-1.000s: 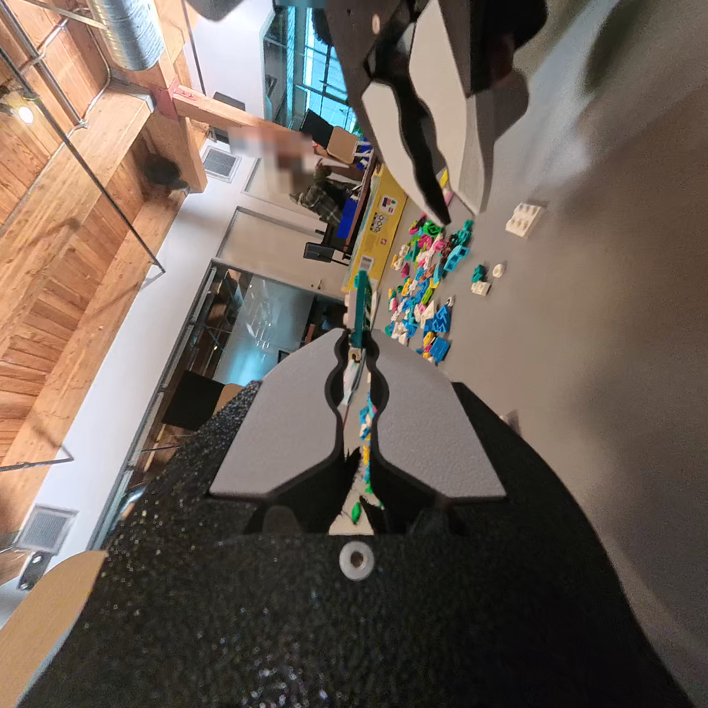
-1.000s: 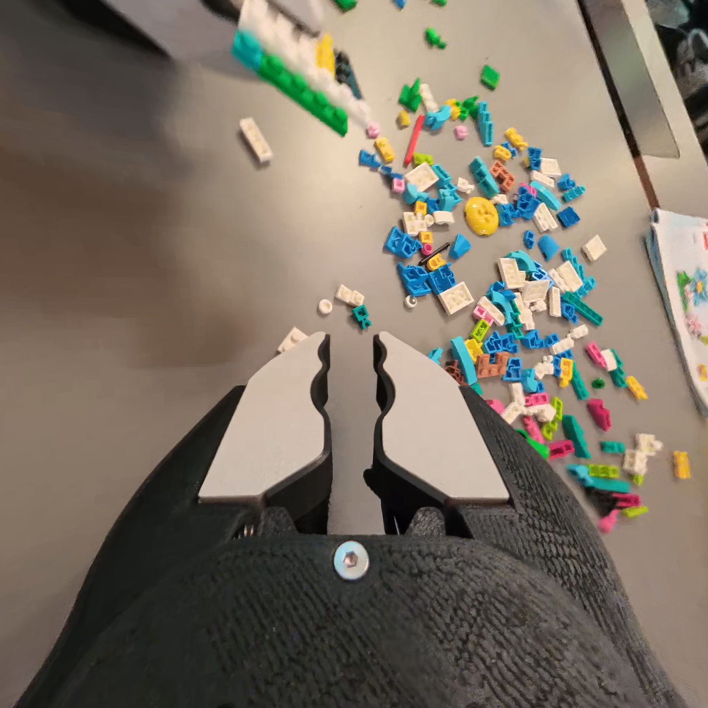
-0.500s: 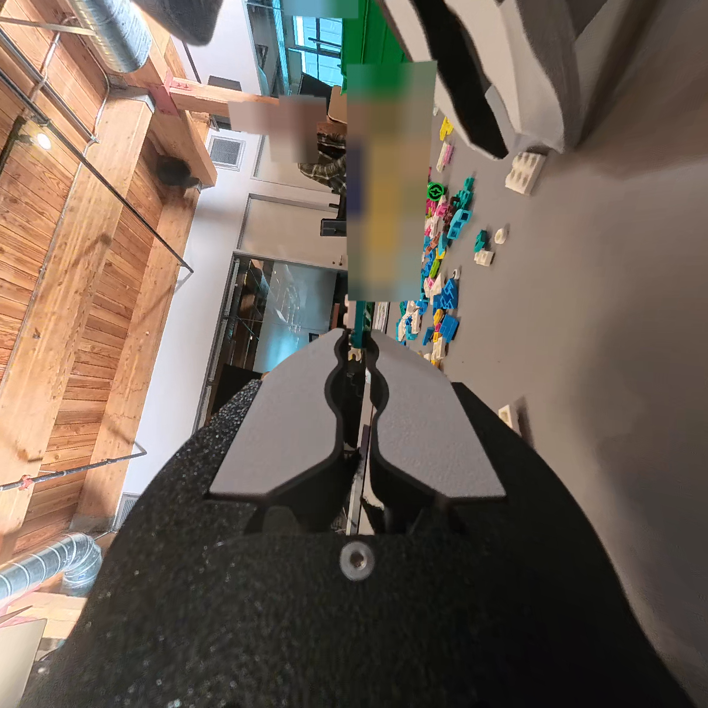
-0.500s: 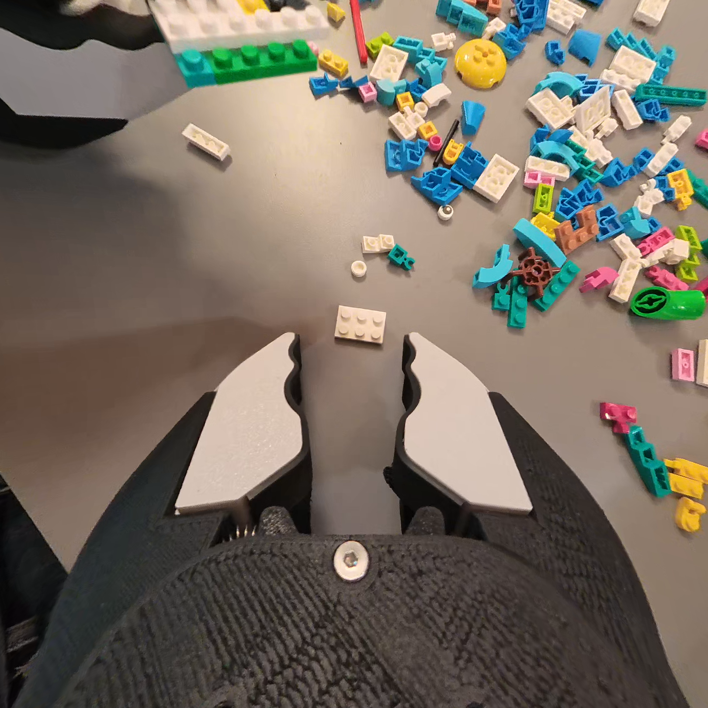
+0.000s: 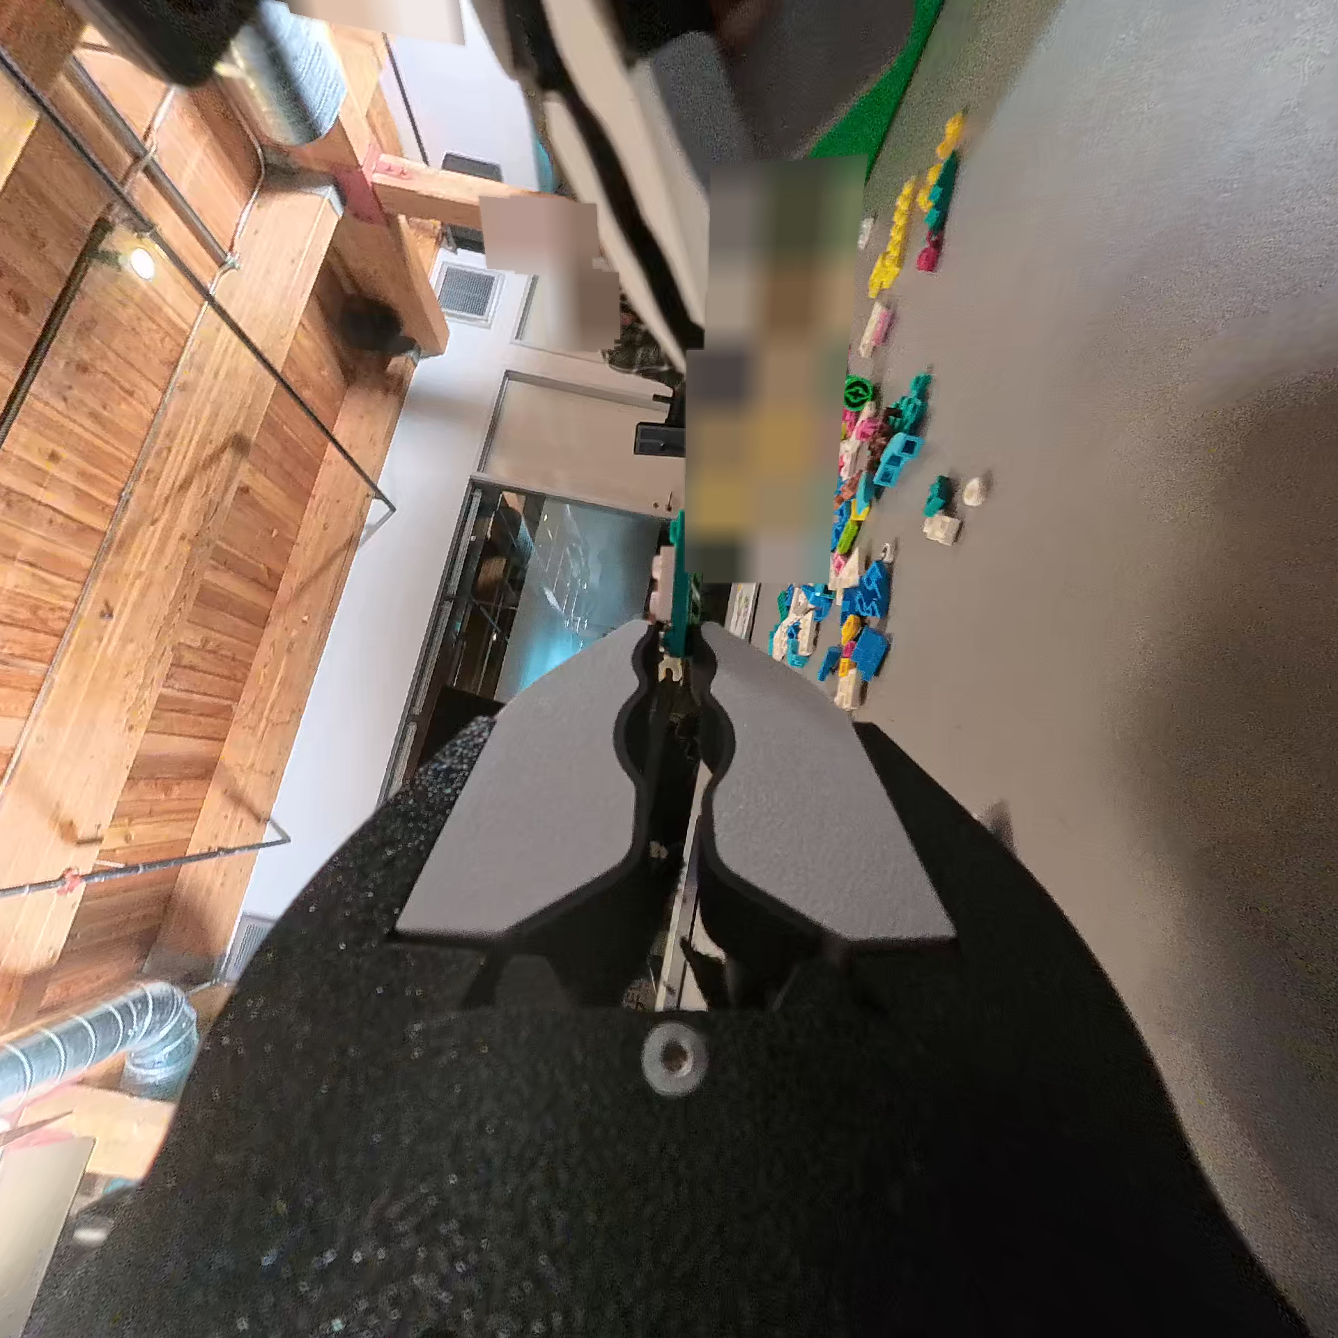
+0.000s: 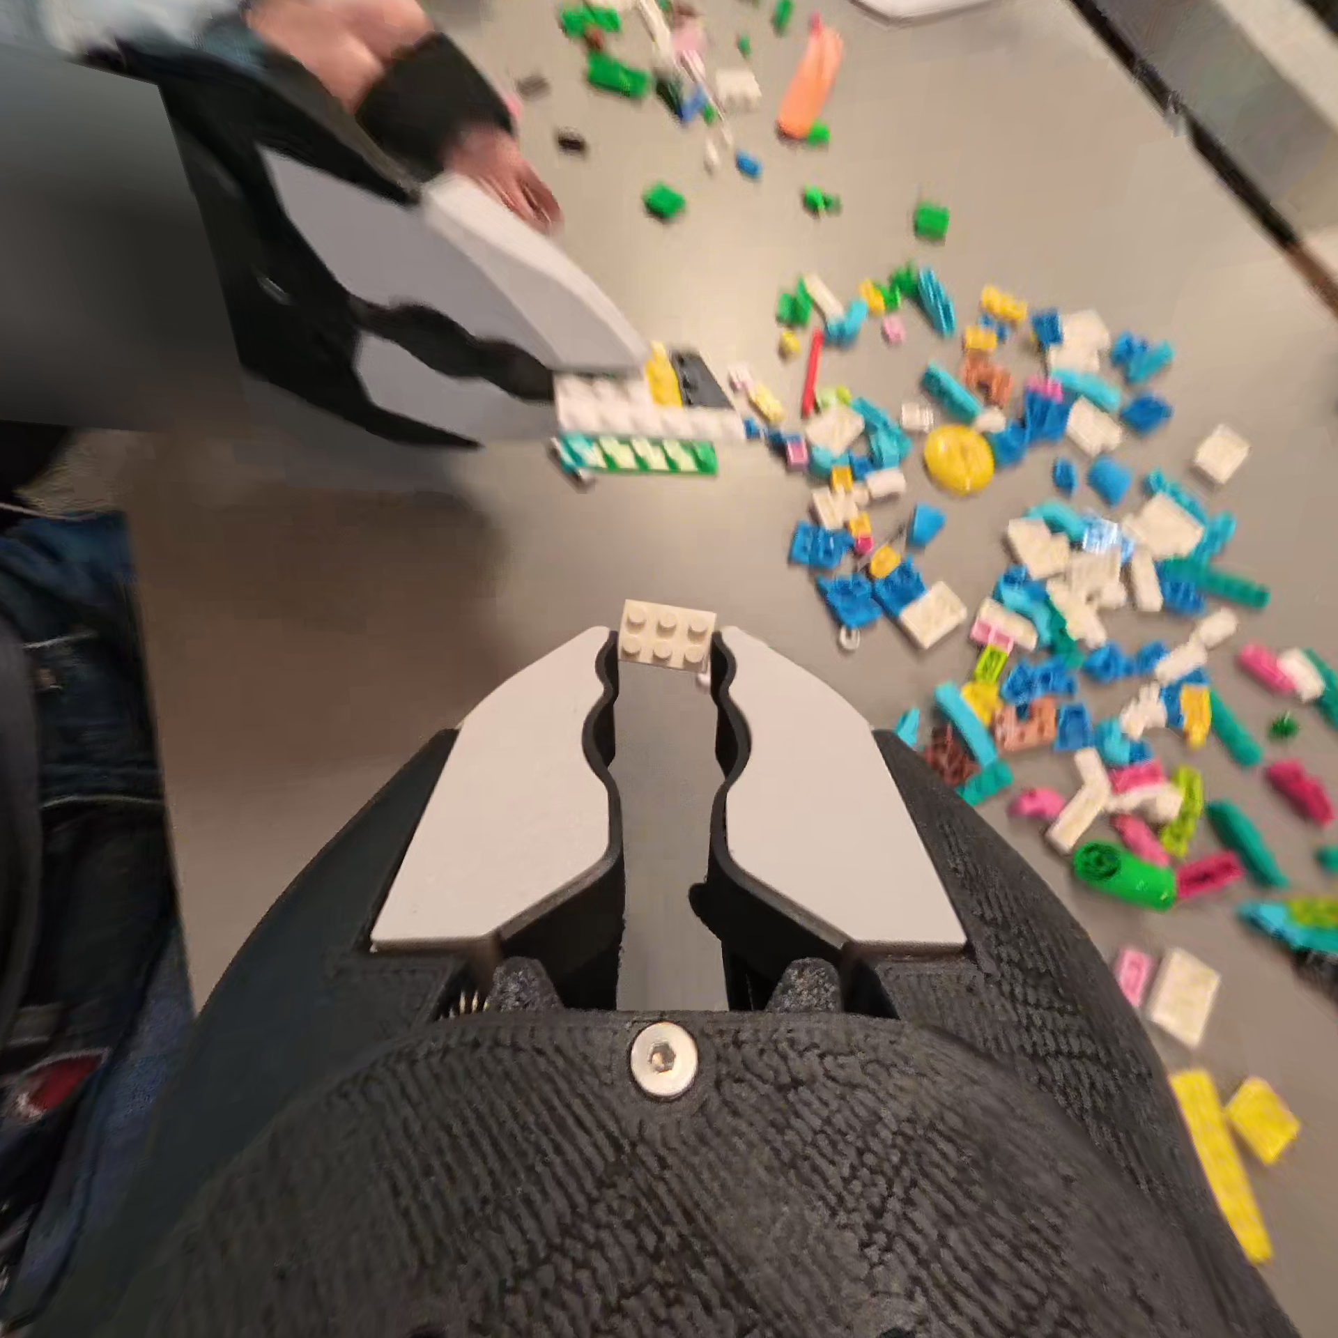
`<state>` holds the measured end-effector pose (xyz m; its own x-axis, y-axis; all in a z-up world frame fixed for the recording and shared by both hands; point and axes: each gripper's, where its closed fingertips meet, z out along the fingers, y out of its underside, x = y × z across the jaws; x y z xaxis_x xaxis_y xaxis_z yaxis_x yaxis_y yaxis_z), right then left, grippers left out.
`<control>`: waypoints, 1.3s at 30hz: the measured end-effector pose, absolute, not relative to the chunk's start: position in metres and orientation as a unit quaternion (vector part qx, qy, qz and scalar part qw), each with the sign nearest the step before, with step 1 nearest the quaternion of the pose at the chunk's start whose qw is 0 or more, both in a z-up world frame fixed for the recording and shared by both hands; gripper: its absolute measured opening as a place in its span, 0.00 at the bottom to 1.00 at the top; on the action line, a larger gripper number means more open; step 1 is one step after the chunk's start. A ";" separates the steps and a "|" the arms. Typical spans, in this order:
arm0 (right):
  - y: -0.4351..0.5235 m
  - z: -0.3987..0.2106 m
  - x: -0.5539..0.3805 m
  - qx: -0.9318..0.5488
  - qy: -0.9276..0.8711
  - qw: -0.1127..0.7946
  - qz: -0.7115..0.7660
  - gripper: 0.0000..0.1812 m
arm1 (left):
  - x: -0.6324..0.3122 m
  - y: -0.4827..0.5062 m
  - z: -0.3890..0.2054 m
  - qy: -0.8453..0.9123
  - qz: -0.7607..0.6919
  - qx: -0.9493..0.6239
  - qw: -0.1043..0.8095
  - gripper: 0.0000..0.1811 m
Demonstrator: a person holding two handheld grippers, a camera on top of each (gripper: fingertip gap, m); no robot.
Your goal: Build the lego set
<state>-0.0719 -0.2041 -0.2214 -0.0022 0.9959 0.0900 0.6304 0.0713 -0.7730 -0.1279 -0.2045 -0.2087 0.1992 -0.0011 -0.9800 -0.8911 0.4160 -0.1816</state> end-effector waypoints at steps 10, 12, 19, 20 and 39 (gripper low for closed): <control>-0.218 -0.194 -0.097 -0.561 -0.753 0.229 0.255 0.13 | -0.126 -0.206 -0.211 0.538 0.346 -0.418 0.645 0.04; -0.219 -0.200 -0.099 -0.563 -0.755 0.220 0.255 0.13 | -0.126 -0.206 -0.214 0.548 0.348 -0.415 0.637 0.04; -0.225 -0.230 -0.097 -0.582 -0.731 0.204 0.290 0.13 | -0.122 -0.209 -0.235 0.605 0.327 -0.412 0.598 0.04; -0.226 -0.235 -0.097 -0.586 -0.725 0.207 0.297 0.13 | -0.122 -0.210 -0.237 0.612 0.331 -0.408 0.591 0.04; -0.236 -0.274 -0.089 -0.611 -0.706 0.196 0.300 0.12 | -0.107 -0.220 -0.268 0.703 0.350 -0.355 0.507 0.04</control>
